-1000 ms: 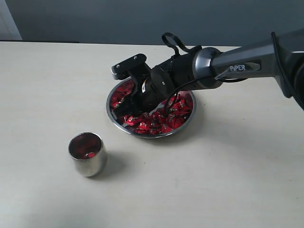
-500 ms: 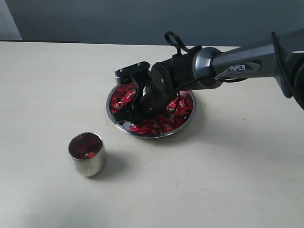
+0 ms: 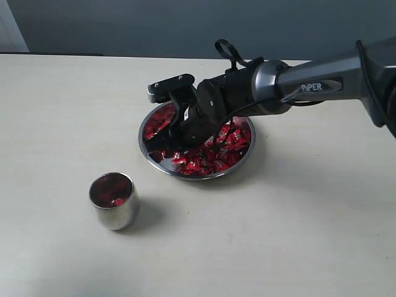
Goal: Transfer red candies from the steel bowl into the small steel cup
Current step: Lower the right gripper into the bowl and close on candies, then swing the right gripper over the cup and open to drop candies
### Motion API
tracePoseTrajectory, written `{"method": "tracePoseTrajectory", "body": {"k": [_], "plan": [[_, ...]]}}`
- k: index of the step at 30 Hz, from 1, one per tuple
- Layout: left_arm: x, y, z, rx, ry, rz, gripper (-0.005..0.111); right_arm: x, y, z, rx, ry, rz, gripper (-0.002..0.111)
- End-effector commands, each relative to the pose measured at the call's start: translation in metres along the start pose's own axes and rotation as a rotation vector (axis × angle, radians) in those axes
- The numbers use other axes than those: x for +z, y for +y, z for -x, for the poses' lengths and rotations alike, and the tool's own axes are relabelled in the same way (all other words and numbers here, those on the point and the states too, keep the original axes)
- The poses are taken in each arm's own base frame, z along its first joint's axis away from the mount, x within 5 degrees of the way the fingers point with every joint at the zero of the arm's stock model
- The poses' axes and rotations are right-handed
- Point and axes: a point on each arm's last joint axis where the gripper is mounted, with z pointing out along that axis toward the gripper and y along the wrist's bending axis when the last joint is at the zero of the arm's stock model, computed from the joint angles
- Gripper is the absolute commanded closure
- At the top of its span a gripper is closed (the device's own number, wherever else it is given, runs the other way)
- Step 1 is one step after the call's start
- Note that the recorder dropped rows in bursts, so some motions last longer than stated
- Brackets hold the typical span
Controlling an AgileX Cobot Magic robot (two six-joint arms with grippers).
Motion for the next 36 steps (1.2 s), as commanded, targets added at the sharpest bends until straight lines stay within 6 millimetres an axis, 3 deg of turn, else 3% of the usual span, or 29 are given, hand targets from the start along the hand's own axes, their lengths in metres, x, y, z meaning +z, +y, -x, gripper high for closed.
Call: {"method": "tracePoseTrajectory", "body": {"k": [1,9,14,19,24,32,36], "plan": [[0.000,0.000,-0.001,-0.001,-0.002,-0.005,0.106,-0.023,0.001,0.015,-0.015,-0.077,0.003,0.109],[0.000,0.000,-0.001,-0.001,-0.002,-0.005,0.106,-0.072,0.011,0.032,0.043,-0.137,0.057,0.109],[0.000,0.000,-0.001,-0.001,-0.002,-0.005,0.106,-0.094,0.042,0.030,-0.061,-0.122,0.134,0.109],[0.000,0.000,-0.001,-0.001,-0.002,-0.005,0.106,-0.100,0.090,0.017,-0.197,-0.102,0.221,0.109],[0.000,0.000,-0.001,-0.001,-0.002,-0.005,0.106,-0.102,0.120,0.006,-0.277,-0.089,0.262,0.109],[0.000,0.000,-0.001,-0.001,-0.002,-0.005,0.106,-0.102,0.125,0.000,-0.312,-0.050,0.268,0.109],[0.000,0.000,-0.001,-0.001,-0.002,-0.005,0.106,-0.102,0.125,0.000,-0.339,-0.055,0.264,0.093]]}}
